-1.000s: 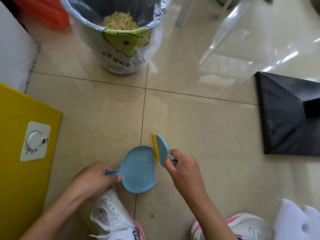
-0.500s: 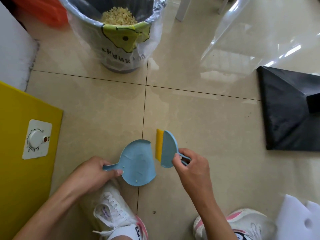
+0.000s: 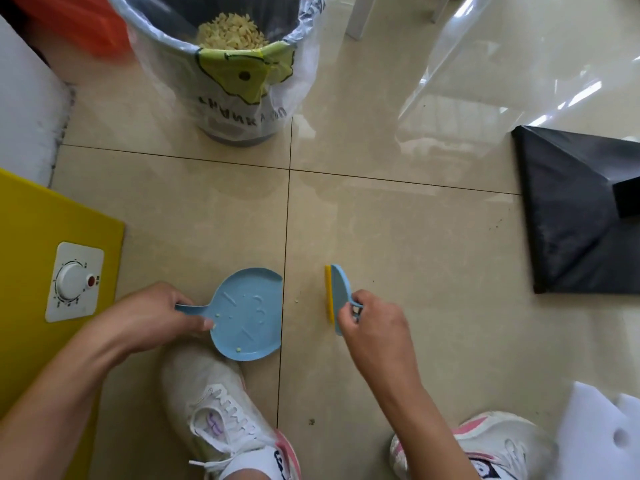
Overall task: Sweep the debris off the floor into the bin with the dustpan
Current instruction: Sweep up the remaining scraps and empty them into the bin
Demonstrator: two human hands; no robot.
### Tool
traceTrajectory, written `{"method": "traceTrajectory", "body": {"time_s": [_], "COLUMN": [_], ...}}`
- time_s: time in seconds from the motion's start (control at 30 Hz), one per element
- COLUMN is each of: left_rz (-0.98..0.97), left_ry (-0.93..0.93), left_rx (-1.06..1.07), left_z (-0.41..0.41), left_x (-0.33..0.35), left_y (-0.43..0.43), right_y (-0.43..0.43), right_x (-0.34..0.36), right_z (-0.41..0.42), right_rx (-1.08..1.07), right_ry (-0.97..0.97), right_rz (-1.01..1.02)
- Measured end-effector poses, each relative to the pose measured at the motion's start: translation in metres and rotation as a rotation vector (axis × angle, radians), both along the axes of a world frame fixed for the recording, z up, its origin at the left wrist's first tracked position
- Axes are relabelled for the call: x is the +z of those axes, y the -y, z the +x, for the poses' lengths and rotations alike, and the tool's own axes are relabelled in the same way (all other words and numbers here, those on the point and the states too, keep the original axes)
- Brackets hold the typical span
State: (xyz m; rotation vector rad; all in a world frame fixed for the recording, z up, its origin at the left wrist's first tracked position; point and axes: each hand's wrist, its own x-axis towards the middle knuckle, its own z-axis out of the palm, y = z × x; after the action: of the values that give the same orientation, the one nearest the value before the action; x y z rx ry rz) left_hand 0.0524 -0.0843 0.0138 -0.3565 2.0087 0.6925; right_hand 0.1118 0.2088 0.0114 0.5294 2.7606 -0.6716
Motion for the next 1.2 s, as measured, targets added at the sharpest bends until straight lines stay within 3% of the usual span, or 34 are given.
{"method": "traceTrajectory", "body": {"time_s": [0.1,0.2,0.3,0.5,0.67,0.87,1.0,1.1,1.2], "left_rz": [0.013,0.024,0.07,0.187,0.256,0.356,0.41,0.233,-0.288], "left_ry": [0.016,0.018,0.04,0.057,-0.039,-0.351,-0.689,-1.076,-1.438], "left_rx": [0.035,0.062,0.111,0.146,0.23,0.361,0.512,0.444,0.198], "left_z": [0.0,0.0,0.003,0.007,-0.015,-0.077,-0.126,-0.159,-0.185], "left_x": [-0.01,-0.016,-0.014,0.0,0.049,0.124,0.156,0.165,0.143], "left_y": [-0.011,-0.015,-0.013,-0.006,-0.007,-0.004,-0.008,-0.019,-0.02], "right_y": [0.042,0.071,0.058,-0.005,-0.006,0.017,0.038,0.052,0.059], "right_x": [-0.006,0.006,0.032,0.066,0.096,0.144,0.177,0.179,0.165], "right_z": [-0.001,-0.004,-0.01,-0.019,-0.058,-0.165,-0.24,-0.287,-0.317], "right_rx": [0.159,0.207,0.072,-0.191,-0.345,-0.237,-0.197,-0.194,-0.262], "right_ry": [0.071,0.086,0.024,-0.118,-0.165,-0.348,-0.464,-0.514,-0.445], "right_rz": [0.011,-0.155,-0.338,-0.374,-0.675,-1.043,-1.261,-1.282,-1.268]}}
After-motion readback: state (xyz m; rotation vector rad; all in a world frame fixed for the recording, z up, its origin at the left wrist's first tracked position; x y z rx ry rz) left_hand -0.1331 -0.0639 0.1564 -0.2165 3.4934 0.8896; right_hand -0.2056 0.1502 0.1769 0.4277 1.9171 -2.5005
